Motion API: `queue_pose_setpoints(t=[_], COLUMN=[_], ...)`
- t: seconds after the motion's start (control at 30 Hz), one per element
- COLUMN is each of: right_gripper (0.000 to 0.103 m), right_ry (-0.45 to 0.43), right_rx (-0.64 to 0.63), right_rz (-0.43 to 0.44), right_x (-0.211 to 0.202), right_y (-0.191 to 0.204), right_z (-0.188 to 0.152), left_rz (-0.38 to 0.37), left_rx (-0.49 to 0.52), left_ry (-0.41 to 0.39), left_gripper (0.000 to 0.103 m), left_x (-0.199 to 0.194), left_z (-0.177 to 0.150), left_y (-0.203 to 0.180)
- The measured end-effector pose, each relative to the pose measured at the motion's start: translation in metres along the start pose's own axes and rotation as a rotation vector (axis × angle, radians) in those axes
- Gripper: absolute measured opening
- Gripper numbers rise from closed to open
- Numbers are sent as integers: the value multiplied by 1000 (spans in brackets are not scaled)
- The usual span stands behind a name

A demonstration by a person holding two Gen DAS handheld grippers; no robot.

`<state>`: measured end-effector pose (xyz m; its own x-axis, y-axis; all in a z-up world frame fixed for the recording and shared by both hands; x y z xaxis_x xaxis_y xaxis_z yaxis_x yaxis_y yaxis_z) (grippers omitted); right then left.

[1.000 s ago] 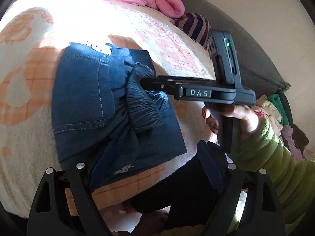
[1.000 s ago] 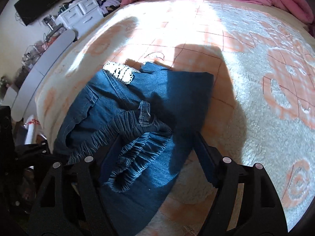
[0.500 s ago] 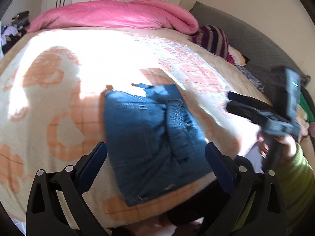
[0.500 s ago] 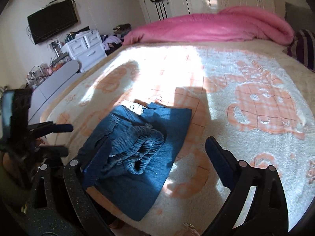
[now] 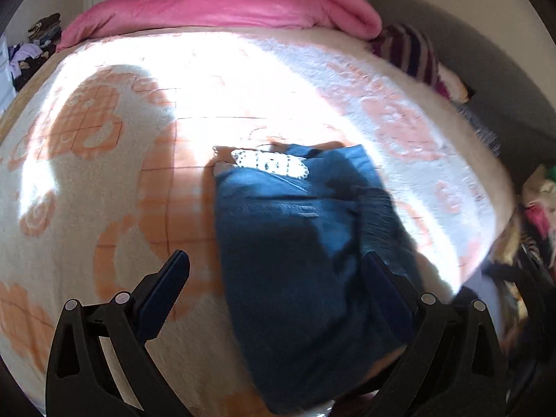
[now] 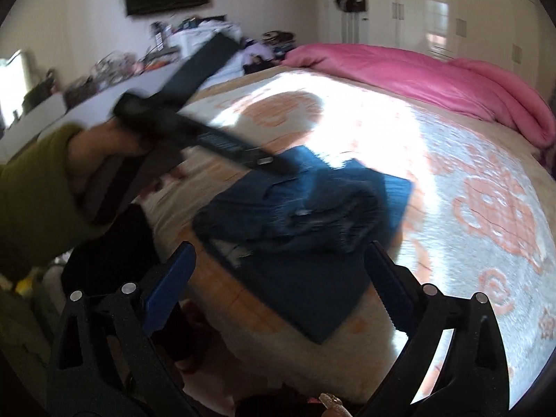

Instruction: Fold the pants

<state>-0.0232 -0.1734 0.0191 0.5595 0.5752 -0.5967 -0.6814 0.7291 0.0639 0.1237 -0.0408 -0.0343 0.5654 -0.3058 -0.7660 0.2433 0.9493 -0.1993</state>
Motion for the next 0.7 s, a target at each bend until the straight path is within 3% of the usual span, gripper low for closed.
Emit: queue_pose_setpoints(t=[0.1, 0.17, 0.23, 0.27, 0.3, 0.37, 0.5, 0.53, 0.57, 0.6, 0.7], right_gripper=[68, 53, 48, 44, 40, 33, 33, 26, 7, 2, 2], right_ry=[21, 30, 36, 45, 54, 94, 148, 151, 158, 166, 168], right_rx=[-120, -188, -231, -252, -274, -325, -418, -430, -424, -413, -375], right_rz=[43, 56, 63, 73, 72, 58, 18, 20, 53, 91, 128], right_x=[16, 26, 35, 40, 46, 59, 83, 87, 90, 91, 83], right_y=[29, 44, 53, 55, 56, 57, 59, 60, 62, 64, 65], right_z=[3, 7, 12, 14, 16, 15, 12, 12, 12, 11, 9], left_rz=[-27, -24, -27, -35, -46, -47, -71, -73, -73, -73, -74], left_rx=[16, 30, 44, 43, 33, 22, -11, -13, -14, -13, -16], left_ry=[-6, 30, 65, 87, 105, 111, 108, 108, 108, 108, 109], left_gripper=[98, 97, 93, 78, 75, 75, 75, 76, 76, 77, 78], left_x=[11, 24, 35, 42, 47, 53, 56, 56, 57, 57, 58], left_z=[11, 12, 10, 7, 5, 1, -3, -3, -3, -3, -3], left_y=[0, 2, 3, 4, 6, 10, 15, 15, 16, 16, 15])
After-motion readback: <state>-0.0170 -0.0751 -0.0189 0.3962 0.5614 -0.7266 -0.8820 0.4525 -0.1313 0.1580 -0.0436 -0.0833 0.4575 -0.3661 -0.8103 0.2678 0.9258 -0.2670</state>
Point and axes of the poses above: each gripper's, at about its wrist camera, not at the fingertips, and x roughly the way its jaws point, y to its left, z to its top, the point moved 6 cm from there along x, roughly the way its jaws point, and after that the axes turned 5 degrees about -y, right-handed, at the moved point
